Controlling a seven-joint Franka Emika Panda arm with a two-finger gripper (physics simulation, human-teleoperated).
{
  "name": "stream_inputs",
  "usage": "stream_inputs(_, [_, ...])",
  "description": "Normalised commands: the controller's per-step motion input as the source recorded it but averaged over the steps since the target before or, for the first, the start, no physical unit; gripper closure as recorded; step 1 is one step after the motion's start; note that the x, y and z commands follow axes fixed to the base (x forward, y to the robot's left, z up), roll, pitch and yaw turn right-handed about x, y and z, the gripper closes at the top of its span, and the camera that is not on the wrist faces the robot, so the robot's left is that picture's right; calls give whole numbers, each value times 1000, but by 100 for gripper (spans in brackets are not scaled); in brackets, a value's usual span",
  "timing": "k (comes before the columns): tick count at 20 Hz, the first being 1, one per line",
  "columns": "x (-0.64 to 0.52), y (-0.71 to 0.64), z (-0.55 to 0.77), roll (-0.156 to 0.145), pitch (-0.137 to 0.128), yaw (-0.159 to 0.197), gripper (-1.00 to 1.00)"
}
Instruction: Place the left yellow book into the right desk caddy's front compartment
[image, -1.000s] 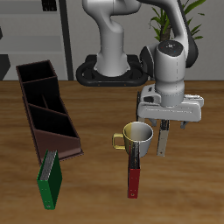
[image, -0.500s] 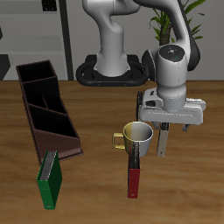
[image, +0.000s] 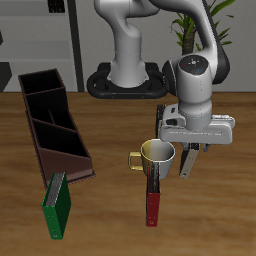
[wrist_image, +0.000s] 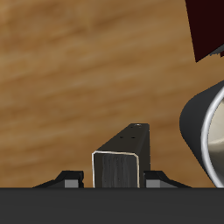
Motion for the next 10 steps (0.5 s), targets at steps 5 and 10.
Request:
stream_inputs(5, [-25, -37, 101, -4, -22, 7, 100])
stream_inputs(10, [-61, -30, 107, 7, -10, 14, 100])
